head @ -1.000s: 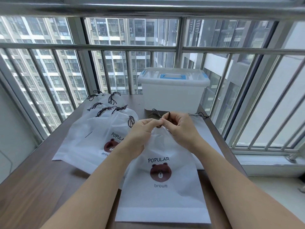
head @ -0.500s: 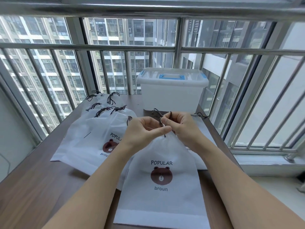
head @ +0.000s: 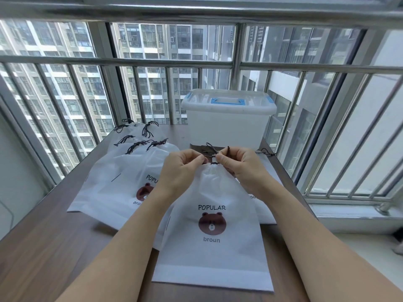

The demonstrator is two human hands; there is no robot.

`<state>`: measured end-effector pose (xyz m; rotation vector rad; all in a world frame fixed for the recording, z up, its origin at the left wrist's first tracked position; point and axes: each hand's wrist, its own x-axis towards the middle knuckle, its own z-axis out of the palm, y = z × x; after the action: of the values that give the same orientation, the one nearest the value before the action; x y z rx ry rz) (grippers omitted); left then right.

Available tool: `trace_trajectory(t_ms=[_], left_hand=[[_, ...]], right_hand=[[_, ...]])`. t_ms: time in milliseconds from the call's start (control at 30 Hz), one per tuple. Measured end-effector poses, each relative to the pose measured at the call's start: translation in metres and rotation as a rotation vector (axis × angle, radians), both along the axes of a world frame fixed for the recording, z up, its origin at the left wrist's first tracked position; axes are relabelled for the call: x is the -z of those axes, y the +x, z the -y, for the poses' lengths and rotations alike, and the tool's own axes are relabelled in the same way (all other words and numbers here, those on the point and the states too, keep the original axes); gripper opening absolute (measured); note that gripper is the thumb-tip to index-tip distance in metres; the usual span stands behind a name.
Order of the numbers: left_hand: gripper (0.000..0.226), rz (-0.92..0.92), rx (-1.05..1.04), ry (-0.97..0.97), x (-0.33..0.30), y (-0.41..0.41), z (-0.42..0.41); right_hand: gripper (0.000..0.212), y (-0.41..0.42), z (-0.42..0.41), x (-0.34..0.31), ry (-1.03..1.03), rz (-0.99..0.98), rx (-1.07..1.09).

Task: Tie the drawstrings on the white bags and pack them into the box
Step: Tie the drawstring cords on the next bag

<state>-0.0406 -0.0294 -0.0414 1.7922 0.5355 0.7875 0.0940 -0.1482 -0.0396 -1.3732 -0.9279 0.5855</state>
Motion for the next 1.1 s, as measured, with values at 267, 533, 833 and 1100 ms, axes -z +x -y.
trace_trajectory(t_ms=[267,533,833,1100], left_hand=[[0.008,0.026,-0.162,0.007,0.003,0.006,0.013],[0.017,0.322,-0.197,0.767,0.004,-0.001,0.015],[0.022,0.207,-0.045,0.584,0.007,0.003,0.010],[0.008,0.065,0.046,0.234,0.009,0.005,0.004]], right_hand=[[0.023,-0.002,-0.004,0.005,-0.020,0.011,0.003],[0.025,-0.005,-0.004,0.006,0.007,0.023,-0.042],[0.018,0.000,-0.002,0.004,0.010,0.023,-0.117],[0.014,0.007,0.001,0.003,0.014,0.173,-0.039]])
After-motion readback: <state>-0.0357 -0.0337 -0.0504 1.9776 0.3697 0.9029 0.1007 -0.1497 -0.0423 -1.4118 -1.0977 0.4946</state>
